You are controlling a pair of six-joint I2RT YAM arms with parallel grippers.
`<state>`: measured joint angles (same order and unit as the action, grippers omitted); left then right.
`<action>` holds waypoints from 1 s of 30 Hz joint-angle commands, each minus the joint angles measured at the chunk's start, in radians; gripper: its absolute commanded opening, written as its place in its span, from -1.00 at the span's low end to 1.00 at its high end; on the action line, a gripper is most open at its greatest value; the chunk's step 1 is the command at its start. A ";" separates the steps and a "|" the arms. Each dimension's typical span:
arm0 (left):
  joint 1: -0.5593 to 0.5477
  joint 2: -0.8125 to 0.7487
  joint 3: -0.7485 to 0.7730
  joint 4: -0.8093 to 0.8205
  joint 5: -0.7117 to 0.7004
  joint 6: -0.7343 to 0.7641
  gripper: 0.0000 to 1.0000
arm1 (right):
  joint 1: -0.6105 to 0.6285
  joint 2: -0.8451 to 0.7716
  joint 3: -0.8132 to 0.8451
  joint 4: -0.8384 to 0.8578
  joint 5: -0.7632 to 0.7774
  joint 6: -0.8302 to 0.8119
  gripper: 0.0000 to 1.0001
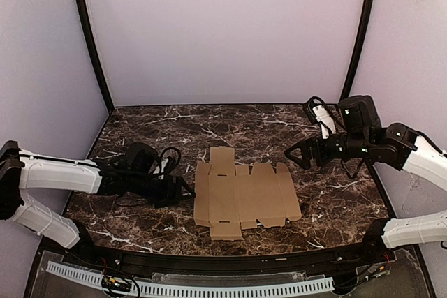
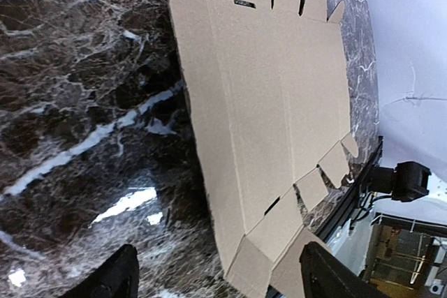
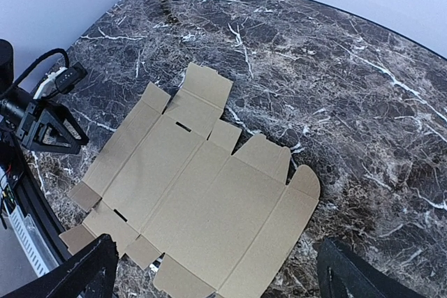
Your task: Fold the paper box
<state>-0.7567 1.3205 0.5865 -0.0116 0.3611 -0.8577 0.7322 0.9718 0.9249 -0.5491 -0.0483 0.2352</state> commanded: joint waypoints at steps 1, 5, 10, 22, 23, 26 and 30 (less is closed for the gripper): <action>-0.018 0.064 -0.024 0.173 0.055 -0.081 0.51 | 0.019 0.001 -0.031 0.053 0.020 0.029 0.97; -0.021 0.111 -0.051 0.261 0.074 -0.120 0.34 | 0.027 -0.005 -0.048 0.065 0.018 0.039 0.97; -0.022 0.164 -0.068 0.317 0.088 -0.139 0.12 | 0.033 -0.008 -0.058 0.075 0.015 0.045 0.97; -0.031 0.214 -0.109 0.419 0.101 -0.175 -0.38 | 0.041 0.001 -0.063 0.088 0.008 0.051 0.97; -0.034 0.223 -0.114 0.438 0.103 -0.182 -0.42 | 0.041 0.002 -0.063 0.090 0.006 0.052 0.97; -0.039 0.246 -0.124 0.489 0.118 -0.201 -0.49 | 0.043 0.005 -0.060 0.091 0.004 0.053 0.97; -0.044 0.277 -0.134 0.545 0.131 -0.222 -0.66 | 0.045 0.005 -0.054 0.091 0.004 0.053 0.97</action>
<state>-0.7914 1.5787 0.4770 0.4587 0.4679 -1.0542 0.7609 0.9726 0.8764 -0.4927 -0.0448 0.2749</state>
